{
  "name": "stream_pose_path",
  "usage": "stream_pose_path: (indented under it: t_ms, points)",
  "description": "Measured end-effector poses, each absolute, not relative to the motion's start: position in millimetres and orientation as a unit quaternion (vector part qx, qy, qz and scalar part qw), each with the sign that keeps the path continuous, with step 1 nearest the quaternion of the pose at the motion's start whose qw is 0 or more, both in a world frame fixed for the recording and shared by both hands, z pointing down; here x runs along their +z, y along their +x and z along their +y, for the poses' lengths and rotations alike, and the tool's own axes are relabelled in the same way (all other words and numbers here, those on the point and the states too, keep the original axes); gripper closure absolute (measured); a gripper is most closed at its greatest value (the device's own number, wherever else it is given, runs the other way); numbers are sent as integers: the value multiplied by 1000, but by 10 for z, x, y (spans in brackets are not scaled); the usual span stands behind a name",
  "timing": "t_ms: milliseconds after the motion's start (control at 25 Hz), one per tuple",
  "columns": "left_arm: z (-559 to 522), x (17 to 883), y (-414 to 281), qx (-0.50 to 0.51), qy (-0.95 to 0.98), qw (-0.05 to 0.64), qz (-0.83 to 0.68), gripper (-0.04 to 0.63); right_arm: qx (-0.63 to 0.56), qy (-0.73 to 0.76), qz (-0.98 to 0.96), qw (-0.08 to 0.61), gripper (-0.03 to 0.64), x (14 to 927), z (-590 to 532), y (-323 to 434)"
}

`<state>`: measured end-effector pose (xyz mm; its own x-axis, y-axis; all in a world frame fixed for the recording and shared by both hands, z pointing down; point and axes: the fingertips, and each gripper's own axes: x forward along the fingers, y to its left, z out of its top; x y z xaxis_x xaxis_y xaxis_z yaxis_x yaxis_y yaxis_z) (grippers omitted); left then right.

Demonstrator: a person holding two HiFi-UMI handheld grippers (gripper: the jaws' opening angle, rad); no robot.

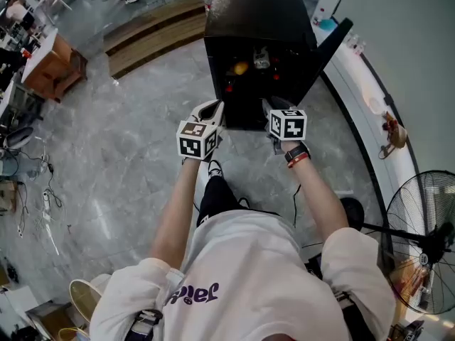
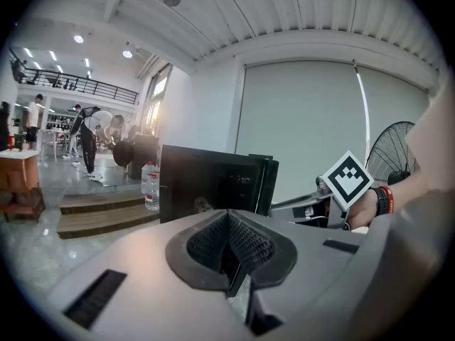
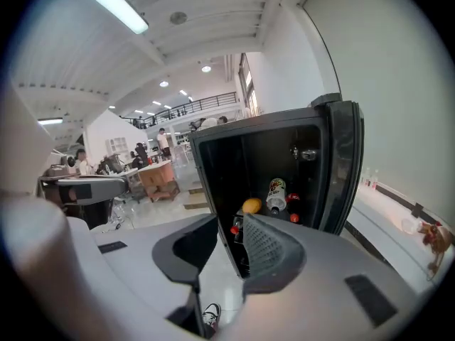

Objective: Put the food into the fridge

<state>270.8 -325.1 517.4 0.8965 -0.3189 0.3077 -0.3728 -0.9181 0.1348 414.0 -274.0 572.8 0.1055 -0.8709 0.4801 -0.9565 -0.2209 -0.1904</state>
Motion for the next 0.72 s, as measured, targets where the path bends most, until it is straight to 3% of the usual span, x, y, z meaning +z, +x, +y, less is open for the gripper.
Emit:
stream_pose_path:
  t_ms: [720]
  points:
    - [-3038, 5013, 2341, 134, 968, 78, -196, 577, 230, 755, -609, 72, 543, 5320, -2052, 4127]
